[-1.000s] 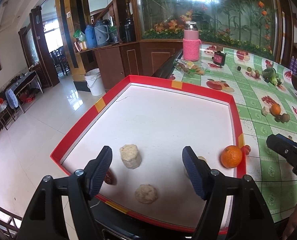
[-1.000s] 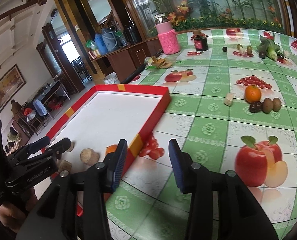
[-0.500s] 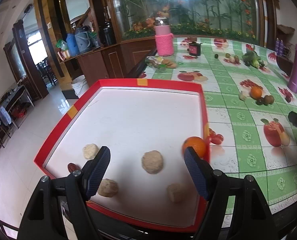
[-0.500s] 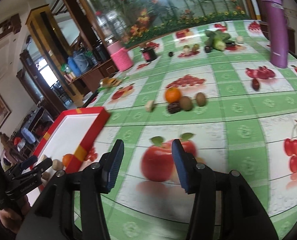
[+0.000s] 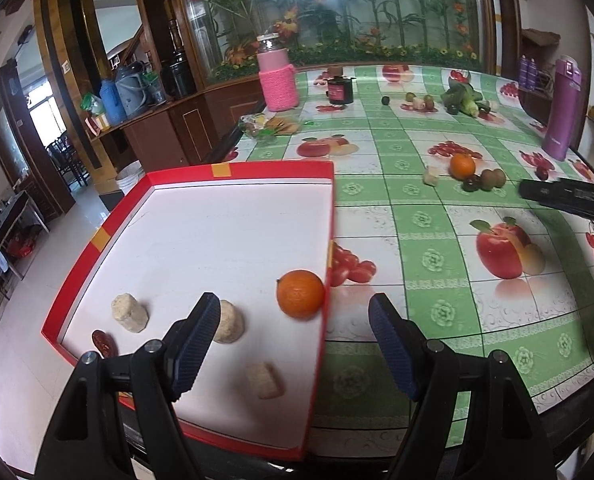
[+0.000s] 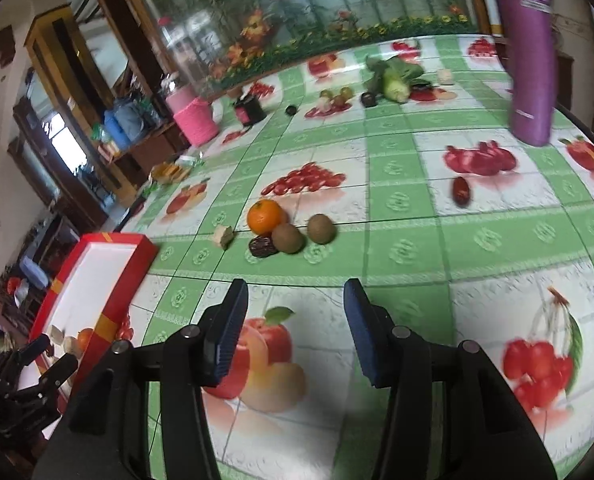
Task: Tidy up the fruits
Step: 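Move both grippers out of the tray back over the foods on the tablecloth, then grasp a brown kiwi with the right gripper while the left grasps a dark red date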
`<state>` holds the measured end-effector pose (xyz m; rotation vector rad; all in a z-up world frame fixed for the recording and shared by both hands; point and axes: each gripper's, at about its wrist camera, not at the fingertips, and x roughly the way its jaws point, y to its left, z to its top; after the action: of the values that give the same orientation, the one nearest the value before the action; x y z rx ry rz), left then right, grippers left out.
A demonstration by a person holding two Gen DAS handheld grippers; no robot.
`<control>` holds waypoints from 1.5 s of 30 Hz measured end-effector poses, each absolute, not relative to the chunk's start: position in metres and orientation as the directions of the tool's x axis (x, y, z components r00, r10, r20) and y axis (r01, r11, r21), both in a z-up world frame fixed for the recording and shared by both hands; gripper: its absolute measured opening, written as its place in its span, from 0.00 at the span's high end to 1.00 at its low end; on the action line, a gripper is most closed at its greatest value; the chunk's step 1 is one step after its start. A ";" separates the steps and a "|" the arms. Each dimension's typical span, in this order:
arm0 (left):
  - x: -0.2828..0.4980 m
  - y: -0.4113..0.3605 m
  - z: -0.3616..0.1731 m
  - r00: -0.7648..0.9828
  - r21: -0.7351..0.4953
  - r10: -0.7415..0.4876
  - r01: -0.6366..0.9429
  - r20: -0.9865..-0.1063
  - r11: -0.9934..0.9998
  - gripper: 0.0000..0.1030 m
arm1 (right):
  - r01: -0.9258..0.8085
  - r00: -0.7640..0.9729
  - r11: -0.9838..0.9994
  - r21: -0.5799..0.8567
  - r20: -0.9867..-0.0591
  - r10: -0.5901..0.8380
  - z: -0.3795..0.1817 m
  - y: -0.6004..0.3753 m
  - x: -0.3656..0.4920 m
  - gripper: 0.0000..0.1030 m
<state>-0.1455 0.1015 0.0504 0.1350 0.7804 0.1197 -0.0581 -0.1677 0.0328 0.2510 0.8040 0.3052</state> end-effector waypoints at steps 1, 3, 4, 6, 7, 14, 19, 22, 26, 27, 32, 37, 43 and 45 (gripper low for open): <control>-0.146 0.100 0.051 0.705 0.167 0.158 -0.057 -0.692 0.984 0.26 | -0.183 0.636 0.930 0.318 -0.683 0.358 0.030 -0.160 -0.050 0.57; -0.148 0.099 0.052 0.704 0.169 0.161 -0.059 -0.692 0.984 0.26 | -0.203 0.608 0.924 0.325 -0.697 0.379 0.025 -0.148 -0.036 0.61; -0.148 0.099 0.052 0.703 0.169 0.162 -0.061 -0.693 0.984 0.26 | -0.209 0.595 0.920 0.332 -0.703 0.389 0.023 -0.144 -0.031 0.62; -0.148 0.098 0.052 0.700 0.172 0.167 -0.063 -0.694 0.983 0.26 | -0.212 0.584 0.919 0.334 -0.711 0.393 0.019 -0.136 -0.021 0.63; -0.148 0.098 0.052 0.700 0.175 0.169 -0.064 -0.694 0.983 0.26 | -0.203 0.581 0.922 0.330 -0.717 0.385 0.018 -0.135 -0.015 0.64; -0.144 0.085 0.052 0.694 0.184 0.165 -0.048 -0.701 0.982 0.26 | -0.144 0.560 0.895 0.422 -0.711 0.425 0.010 -0.146 0.010 0.64; -0.142 0.070 0.052 0.694 0.202 0.158 -0.018 -0.702 0.979 0.26 | -0.168 0.559 0.901 0.399 -0.715 0.421 0.011 -0.140 0.018 0.64; -0.141 0.063 0.052 0.691 0.208 0.153 -0.004 -0.706 0.978 0.26 | -0.181 0.550 0.893 0.412 -0.710 0.439 0.011 -0.142 0.026 0.64; -0.134 0.056 0.053 0.676 0.195 0.137 0.010 -0.724 0.981 0.26 | -0.209 0.539 0.884 0.417 -0.706 0.460 0.010 -0.143 0.031 0.64; -0.131 0.055 0.054 0.674 0.191 0.133 0.013 -0.726 0.981 0.26 | -0.216 0.535 0.882 0.419 -0.705 0.466 0.010 -0.144 0.031 0.67; -0.115 0.041 0.059 0.672 0.160 0.082 0.055 -0.736 0.986 0.26 | -0.214 0.520 0.859 0.466 -0.690 0.504 0.011 -0.158 0.036 0.81; -0.096 0.026 0.057 0.642 0.119 0.047 0.069 -0.765 0.991 0.26 | -0.220 0.498 0.817 0.534 -0.658 0.564 0.019 -0.178 0.036 0.81; -0.095 0.019 0.049 0.631 0.104 0.037 0.070 -0.775 0.992 0.26 | -0.260 0.457 0.819 0.512 -0.682 0.571 0.017 -0.165 0.033 0.81; -0.094 0.020 0.046 0.623 0.092 0.031 0.067 -0.782 0.993 0.26 | -0.250 0.441 0.822 0.512 -0.695 0.567 0.013 -0.163 0.034 0.80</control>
<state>-0.0943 0.0197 0.0457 0.1164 0.8984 -0.0206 0.0338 -0.1634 0.0127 0.3593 0.9924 0.5208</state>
